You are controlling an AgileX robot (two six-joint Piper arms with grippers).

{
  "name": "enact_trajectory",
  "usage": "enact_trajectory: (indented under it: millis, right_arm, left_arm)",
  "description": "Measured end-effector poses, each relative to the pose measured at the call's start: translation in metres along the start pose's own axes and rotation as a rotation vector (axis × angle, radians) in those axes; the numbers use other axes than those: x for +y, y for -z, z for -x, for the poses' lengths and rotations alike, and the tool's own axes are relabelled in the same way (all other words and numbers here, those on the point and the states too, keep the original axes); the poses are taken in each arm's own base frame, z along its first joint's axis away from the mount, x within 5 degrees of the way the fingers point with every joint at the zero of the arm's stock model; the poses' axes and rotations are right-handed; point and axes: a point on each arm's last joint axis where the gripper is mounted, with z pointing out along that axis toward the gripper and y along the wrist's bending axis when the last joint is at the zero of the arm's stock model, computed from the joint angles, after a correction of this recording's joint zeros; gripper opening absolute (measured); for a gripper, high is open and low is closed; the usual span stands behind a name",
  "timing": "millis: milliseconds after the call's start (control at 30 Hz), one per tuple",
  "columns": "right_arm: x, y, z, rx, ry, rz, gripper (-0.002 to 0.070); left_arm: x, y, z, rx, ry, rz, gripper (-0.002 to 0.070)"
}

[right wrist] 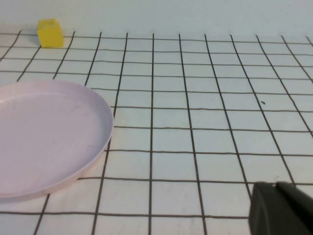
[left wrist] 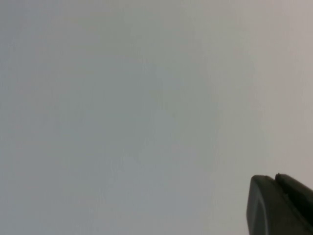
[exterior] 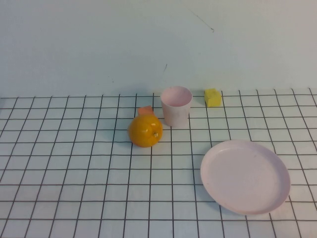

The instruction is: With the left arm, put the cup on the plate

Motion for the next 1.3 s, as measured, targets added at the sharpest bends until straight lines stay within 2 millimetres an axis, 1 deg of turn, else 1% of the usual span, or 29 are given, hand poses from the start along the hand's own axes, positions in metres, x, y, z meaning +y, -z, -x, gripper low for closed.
enact_trajectory:
  millis: [133, 300, 633, 733, 800, 833, 933, 1100, 1200, 1300]
  right_arm:
    - [0.000, 0.000, 0.000, 0.000, 0.000, 0.000, -0.0002]
    - [0.000, 0.000, 0.000, 0.000, 0.000, 0.000, -0.0002]
    - [0.000, 0.000, 0.000, 0.000, 0.000, 0.000, -0.0002]
    - [0.000, 0.000, 0.000, 0.000, 0.000, 0.000, -0.0002]
    - [0.000, 0.000, 0.000, 0.000, 0.000, 0.000, -0.0002]
    - [0.000, 0.000, 0.000, 0.000, 0.000, 0.000, -0.0002]
    - [0.000, 0.000, 0.000, 0.000, 0.000, 0.000, -0.0002]
    - [0.000, 0.000, 0.000, 0.000, 0.000, 0.000, -0.0002]
    - [0.000, 0.000, 0.000, 0.000, 0.000, 0.000, -0.0002]
    - [0.000, 0.000, 0.000, 0.000, 0.000, 0.000, -0.0002]
  left_arm:
    - [-0.003, 0.001, 0.011, -0.122, -0.006, -0.028, -0.0003]
    - [-0.004, 0.002, 0.017, -0.189, -0.015, -0.045, -0.0003]
    - [-0.005, 0.002, 0.019, -0.208, -0.054, -0.055, -0.0003]
    - [-0.002, 0.002, 0.019, -0.215, -0.011, -0.016, -0.0003]
    - [0.001, 0.000, 0.020, -0.180, 0.019, 0.011, -0.0003]
    - [0.002, -0.002, 0.021, -0.135, 0.019, 0.020, -0.0003]
    - [0.004, -0.011, 0.042, -0.010, 0.007, 0.049, -0.0003]
    - [0.007, -0.023, 0.103, 0.104, -0.029, 0.088, -0.0003]
    - [0.009, -0.039, 0.124, 0.196, -0.034, 0.103, -0.0003]
    - [0.012, -0.063, 0.128, 0.389, -0.029, 0.123, -0.0003]
